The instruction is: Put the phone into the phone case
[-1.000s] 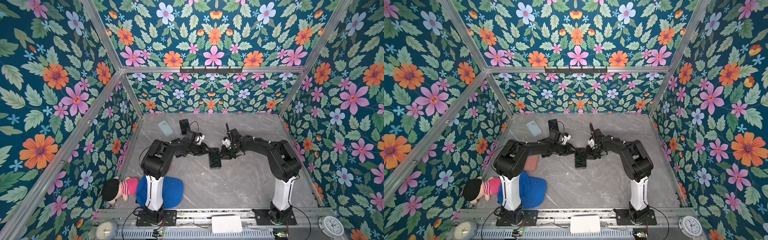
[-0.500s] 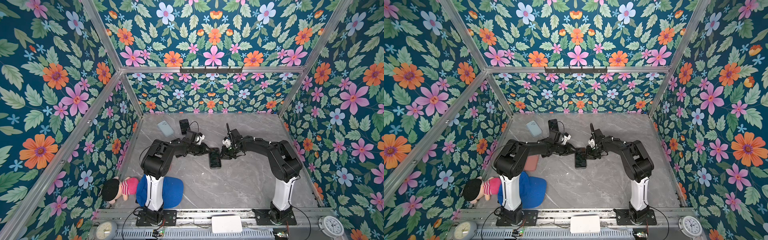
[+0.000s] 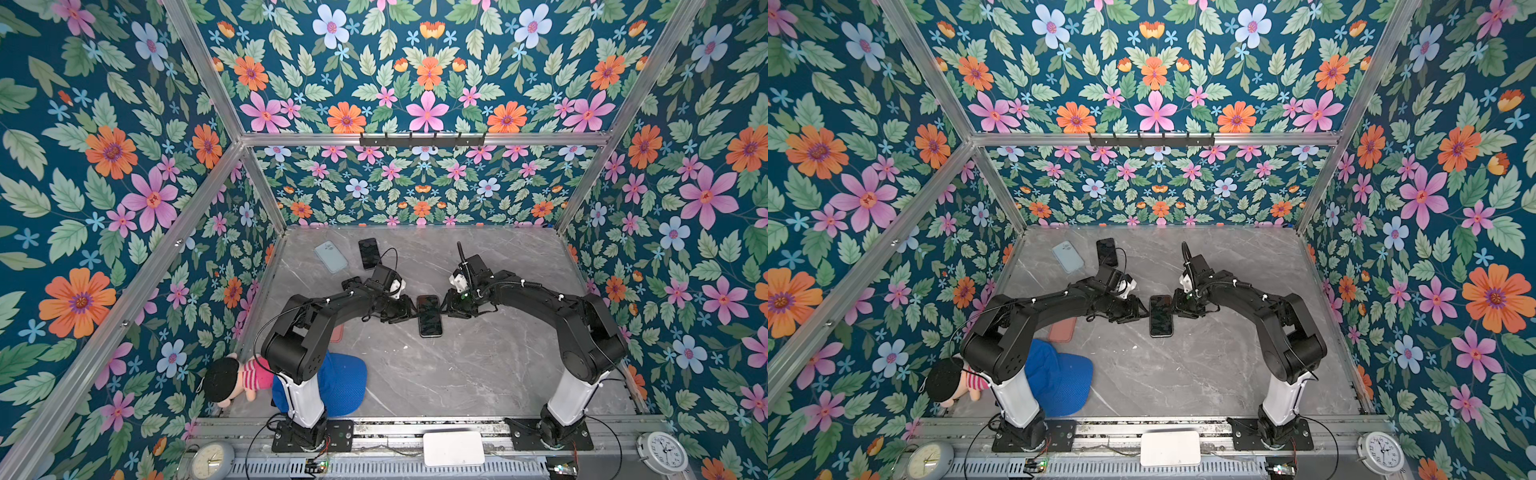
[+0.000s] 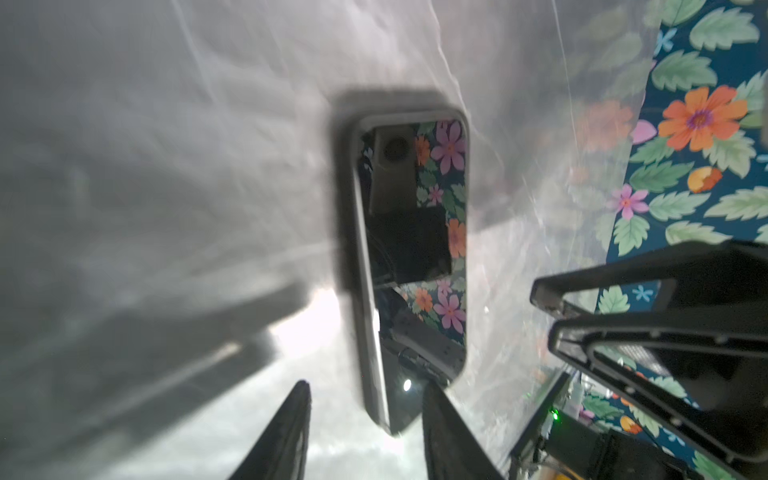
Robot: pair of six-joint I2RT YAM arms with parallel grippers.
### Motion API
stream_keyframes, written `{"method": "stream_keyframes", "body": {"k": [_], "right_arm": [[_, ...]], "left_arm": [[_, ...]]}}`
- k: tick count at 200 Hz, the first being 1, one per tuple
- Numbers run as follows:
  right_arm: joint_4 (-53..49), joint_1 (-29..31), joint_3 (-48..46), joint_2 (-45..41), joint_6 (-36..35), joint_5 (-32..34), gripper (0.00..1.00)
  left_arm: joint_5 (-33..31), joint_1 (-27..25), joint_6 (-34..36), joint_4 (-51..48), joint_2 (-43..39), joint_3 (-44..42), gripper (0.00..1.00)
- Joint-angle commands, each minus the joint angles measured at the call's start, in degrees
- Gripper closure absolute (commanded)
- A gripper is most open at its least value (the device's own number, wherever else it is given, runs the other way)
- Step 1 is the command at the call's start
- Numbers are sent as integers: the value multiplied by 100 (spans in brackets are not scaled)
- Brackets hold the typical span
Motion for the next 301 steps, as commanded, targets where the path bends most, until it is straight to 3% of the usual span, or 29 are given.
{"method": "stream_keyframes", "body": {"k": [1, 106, 301], "right_arm": [[-88, 121, -159, -188, 443, 344, 61], [557, 374, -753, -199, 847, 206, 60], [776, 651, -741, 164, 906, 142, 60]], "left_arm": [[-234, -192, -267, -400, -158, -66, 55], [-424, -692, -643, -467, -37, 4, 68], [-444, -703, -433, -383, 296, -69, 91]]}}
